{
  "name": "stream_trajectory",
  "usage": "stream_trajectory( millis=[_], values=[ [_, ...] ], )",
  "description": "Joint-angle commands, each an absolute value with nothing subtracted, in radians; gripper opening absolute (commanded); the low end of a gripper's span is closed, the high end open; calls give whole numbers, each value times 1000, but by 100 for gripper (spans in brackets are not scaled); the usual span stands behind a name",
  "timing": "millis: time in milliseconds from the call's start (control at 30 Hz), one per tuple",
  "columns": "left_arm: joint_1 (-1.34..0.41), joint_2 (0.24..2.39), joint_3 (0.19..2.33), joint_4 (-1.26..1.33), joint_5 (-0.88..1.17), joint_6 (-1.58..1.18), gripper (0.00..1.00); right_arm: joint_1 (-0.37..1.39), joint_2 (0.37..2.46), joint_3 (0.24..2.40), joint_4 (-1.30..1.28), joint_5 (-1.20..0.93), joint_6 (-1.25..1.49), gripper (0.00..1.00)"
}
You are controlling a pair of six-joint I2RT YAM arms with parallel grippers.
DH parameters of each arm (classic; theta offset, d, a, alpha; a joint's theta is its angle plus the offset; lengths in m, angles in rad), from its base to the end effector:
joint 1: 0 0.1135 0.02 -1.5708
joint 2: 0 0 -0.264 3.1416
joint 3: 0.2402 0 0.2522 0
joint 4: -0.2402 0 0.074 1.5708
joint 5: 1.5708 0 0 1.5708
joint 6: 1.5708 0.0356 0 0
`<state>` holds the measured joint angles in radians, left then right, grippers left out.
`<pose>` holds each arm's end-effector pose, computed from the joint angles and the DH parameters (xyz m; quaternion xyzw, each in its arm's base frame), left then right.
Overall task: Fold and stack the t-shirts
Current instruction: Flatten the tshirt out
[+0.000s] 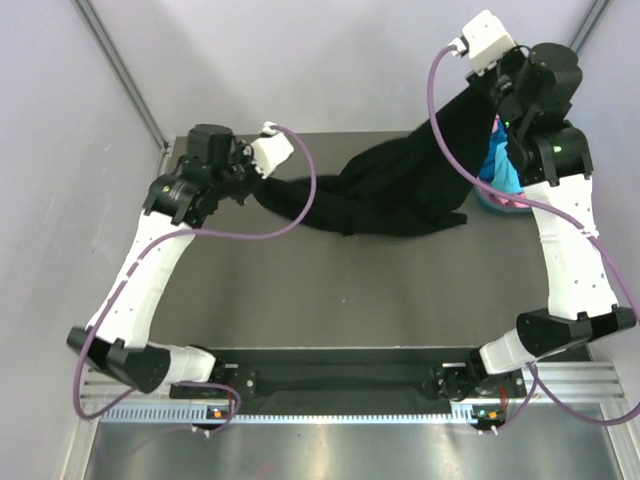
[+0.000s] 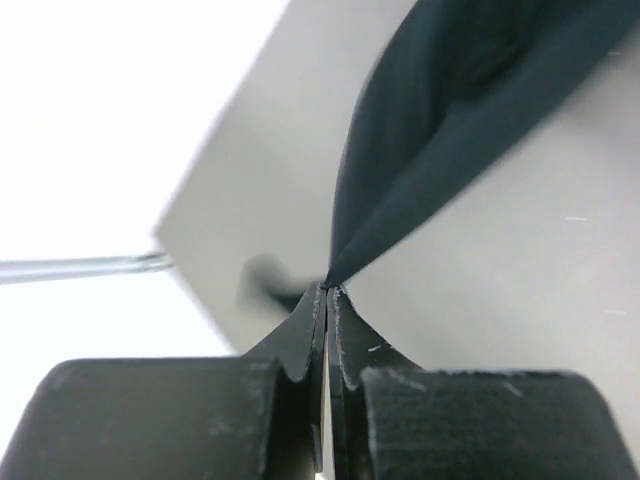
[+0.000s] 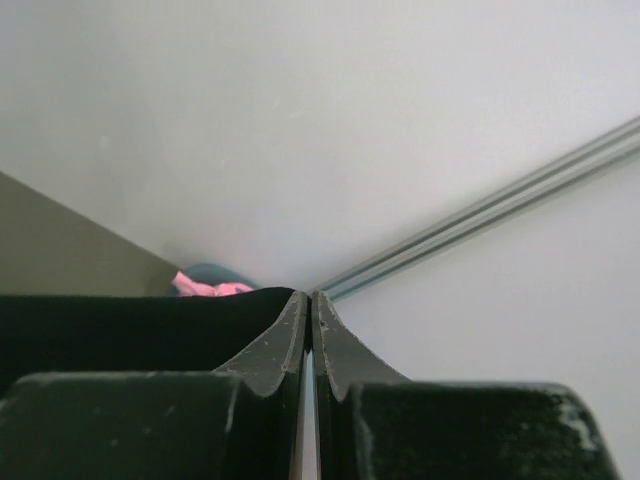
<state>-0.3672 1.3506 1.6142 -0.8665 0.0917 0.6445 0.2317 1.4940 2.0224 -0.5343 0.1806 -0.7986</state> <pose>0.2540 -0.1012 0.4308 0.4471 0.7632 0.0241 0.4659 0.2838 0.0604 0.5514 -0.2926 0.6460 -0.2578 0.6562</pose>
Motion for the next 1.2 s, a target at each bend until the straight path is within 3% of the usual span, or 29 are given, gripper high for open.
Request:
stream_trajectory(
  millis=[0,200,300,500,533,567,667,767,800,900,1033,1167],
  values=[
    [-357,1307,1644,-816,-106,738,0,210,1500,2089,-577,202,-764,0],
    [-356,1137,1508,-790,-104,768,0,158,1402,1945,-574,198,-721,0],
    [-354,1037,1309,-862,-9,776,0,137,1335,1812,-598,170,-684,0],
    [-356,948,1106,-1062,145,735,2,135,1160,1516,-629,109,-666,0],
    [-356,950,1095,-1101,176,747,7,133,1141,1490,-644,88,-664,0],
    [-356,951,1086,-1135,220,758,27,136,1123,1442,-681,68,-669,0],
    [-356,940,1040,-1140,213,764,43,135,1057,1335,-690,66,-670,0],
    [-356,937,1005,-958,155,730,58,135,1005,1223,-681,63,-683,0],
    [-356,966,996,-878,81,701,69,135,999,1203,-681,63,-684,0],
    [-356,1162,1061,-689,-26,606,74,135,1002,1146,-672,63,-666,0],
    [-353,1512,1299,-687,32,470,61,135,1003,1095,-647,28,-627,0],
    [-351,1797,1550,-729,57,368,57,135,1015,1059,-620,15,-606,0]
  ],
)
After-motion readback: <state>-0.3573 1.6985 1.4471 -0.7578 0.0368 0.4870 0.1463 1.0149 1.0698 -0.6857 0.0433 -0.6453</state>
